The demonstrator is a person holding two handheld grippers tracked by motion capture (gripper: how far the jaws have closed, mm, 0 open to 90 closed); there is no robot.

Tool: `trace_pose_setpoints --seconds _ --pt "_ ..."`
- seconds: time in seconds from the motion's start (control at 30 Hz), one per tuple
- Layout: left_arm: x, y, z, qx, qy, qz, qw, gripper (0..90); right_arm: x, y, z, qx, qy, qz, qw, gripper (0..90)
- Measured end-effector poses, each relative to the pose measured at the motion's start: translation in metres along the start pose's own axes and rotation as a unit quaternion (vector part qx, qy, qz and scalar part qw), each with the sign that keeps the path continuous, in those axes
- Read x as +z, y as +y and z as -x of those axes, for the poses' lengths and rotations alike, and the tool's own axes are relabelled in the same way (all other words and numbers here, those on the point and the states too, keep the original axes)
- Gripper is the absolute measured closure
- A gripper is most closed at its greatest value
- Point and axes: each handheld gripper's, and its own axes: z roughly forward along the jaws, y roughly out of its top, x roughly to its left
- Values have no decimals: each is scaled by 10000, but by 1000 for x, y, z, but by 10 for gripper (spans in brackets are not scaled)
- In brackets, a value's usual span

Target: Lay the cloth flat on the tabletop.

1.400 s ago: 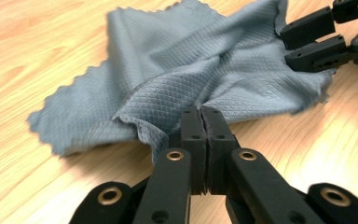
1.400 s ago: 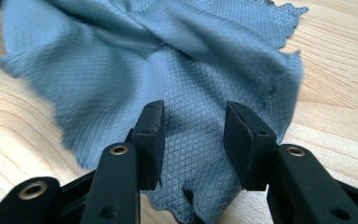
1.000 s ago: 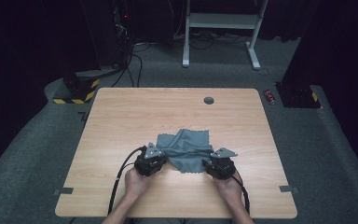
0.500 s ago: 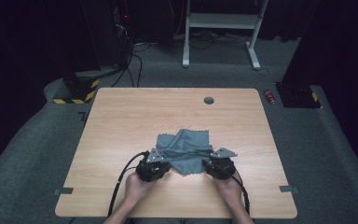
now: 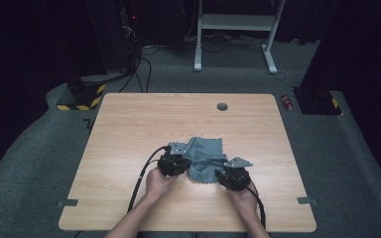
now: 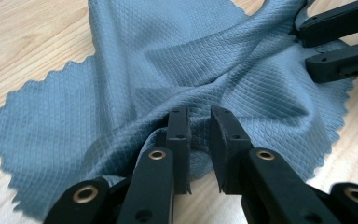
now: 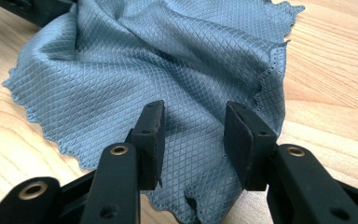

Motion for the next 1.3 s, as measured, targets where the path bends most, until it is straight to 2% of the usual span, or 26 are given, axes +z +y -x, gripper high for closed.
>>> trace_pose_setpoints --seconds 0.13,0.23,0.3,0.43,0.5,0.6,0.7,0.73,0.8,0.9,1.0,1.1,1.13,1.2,1.3 --pt "8 4 -2 -78 131 -25 9999 749 0 0 0 -8 3 5 10000 585" --pt "14 5 -4 -73 153 -154 9997 731 0 0 0 4 3 3 10000 585" --pt "14 5 -3 -96 185 -129 9997 714 0 0 0 8 1 1 10000 585" --pt "2 0 0 -23 281 -33 9996 651 0 0 0 9 1 0 10000 585" --pt "-8 -6 1 50 353 16 9994 651 0 0 0 8 1 0 10000 585" --pt "-19 -16 3 48 445 155 9989 656 0 0 0 0 -1 1 10000 585" --pt "-23 -23 7 242 590 95 9979 667 0 0 0 -2 -3 1 10000 585" --pt "-22 -25 9 241 551 53 9982 667 0 0 0 -12 -3 3 10000 585" --pt "-16 -27 14 369 508 -81 9980 667 0 0 0 -10 -4 3 10000 585" --pt "-10 -26 18 401 453 -83 9981 655 0 0 0 -1 -5 0 10000 585" --pt "-4 -20 20 349 397 -67 9986 642 0 0 0 -2 -6 1 10000 585" --pt "1 -11 19 245 398 54 9989 618 0 0 0 -14 -6 -1 10000 585" --pt "4 -5 20 210 331 45 9992 612 0 0 0 -2 -6 -4 10000 585" --pt "5 -2 20 228 331 77 9992 610 0 0 0 8 -4 1 10000 585" --pt "10 5 19 107 255 164 9995 609 0 0 0 6 -1 2 10000 585"
